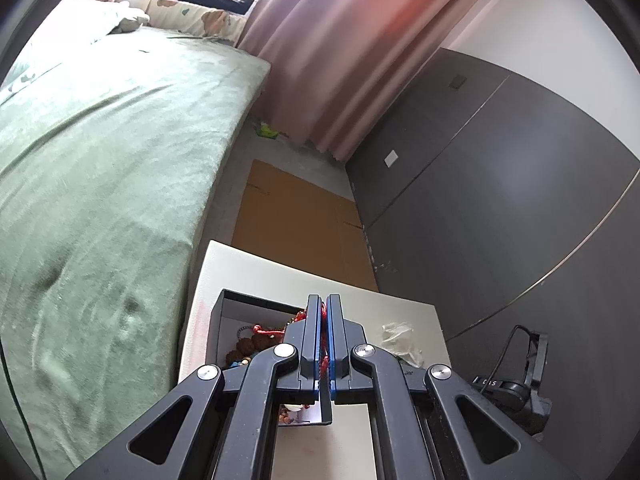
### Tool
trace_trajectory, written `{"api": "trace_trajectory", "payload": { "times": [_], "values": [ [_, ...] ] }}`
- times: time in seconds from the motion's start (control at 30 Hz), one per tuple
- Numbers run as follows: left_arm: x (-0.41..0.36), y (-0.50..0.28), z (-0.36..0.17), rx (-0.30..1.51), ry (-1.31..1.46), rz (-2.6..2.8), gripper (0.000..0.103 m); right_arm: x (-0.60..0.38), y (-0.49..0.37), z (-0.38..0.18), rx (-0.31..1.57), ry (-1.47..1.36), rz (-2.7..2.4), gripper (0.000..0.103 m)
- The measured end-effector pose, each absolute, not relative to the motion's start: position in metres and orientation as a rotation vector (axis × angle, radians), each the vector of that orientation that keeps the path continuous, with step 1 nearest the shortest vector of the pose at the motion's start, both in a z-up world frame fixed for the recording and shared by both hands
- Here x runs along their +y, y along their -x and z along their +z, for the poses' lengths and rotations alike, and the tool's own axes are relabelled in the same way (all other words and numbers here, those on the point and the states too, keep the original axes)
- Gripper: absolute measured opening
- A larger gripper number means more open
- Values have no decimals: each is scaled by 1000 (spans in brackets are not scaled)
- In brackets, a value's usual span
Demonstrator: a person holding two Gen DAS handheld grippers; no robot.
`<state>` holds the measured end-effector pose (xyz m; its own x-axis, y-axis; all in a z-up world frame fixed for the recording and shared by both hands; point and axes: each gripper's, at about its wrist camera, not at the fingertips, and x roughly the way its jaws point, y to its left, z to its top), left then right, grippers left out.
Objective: Organize jewelry
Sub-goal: 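Carry the red bracelet to the box with left while right reaches the pile, then open the left gripper over the box while the right gripper drops the silver hoop in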
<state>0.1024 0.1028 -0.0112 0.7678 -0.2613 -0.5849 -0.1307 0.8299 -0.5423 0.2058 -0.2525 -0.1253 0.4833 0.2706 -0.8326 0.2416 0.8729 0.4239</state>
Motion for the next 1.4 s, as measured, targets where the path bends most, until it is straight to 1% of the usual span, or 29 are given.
{"api": "trace_trajectory", "payload": {
  "times": [0.03, 0.07, 0.1, 0.13, 0.17, 0.3, 0.43, 0.5, 0.57, 0.63, 0.7, 0.8, 1.17, 1.27, 1.4],
  "values": [
    [103, -103, -12, 703, 599, -76, 2, -249, -207, -125, 1090, -526, 47, 7],
    [102, -104, -12, 705, 596, -75, 2, -246, -209, -125, 1098, -514, 63, 20],
    [101, -105, -13, 708, 594, -75, 2, -243, -211, -125, 1101, -498, 68, 37],
    [100, -106, -14, 712, 592, -76, 2, -242, -211, -124, 1099, -485, 72, 42],
    [99, -107, -15, 717, 591, -77, 2, -240, -212, -124, 1095, -469, 78, 43],
    [96, -109, -16, 725, 578, -81, 2, -236, -212, -126, 1107, -429, 123, 42],
    [98, -109, -18, 728, 575, -76, 2, -229, -214, -130, 1122, -379, 165, 38],
    [99, -109, -19, 731, 579, -73, 2, -227, -215, -133, 1131, -362, 176, 33],
    [99, -110, -19, 733, 581, -71, 2, -223, -219, -140, 1150, -359, 177, 30],
    [99, -110, -19, 733, 580, -72, 2, -220, -221, -146, 1166, -355, 180, 25],
    [99, -110, -20, 735, 578, -72, 2, -216, -222, -151, 1181, -338, 173, 12],
    [100, -109, -19, 734, 579, -72, 2, -215, -220, -149, 1167, -333, 160, 5],
    [104, -109, -22, 739, 590, -72, 2, -226, -208, -115, 1061, -438, 228, 4],
    [99, -114, -28, 766, 585, -86, 2, -217, -203, -101, 1017, -456, 278, 4],
    [94, -124, -39, 846, 597, -102, 3, -200, -197, -88, 969, -490, 369, 4]
  ]
}}
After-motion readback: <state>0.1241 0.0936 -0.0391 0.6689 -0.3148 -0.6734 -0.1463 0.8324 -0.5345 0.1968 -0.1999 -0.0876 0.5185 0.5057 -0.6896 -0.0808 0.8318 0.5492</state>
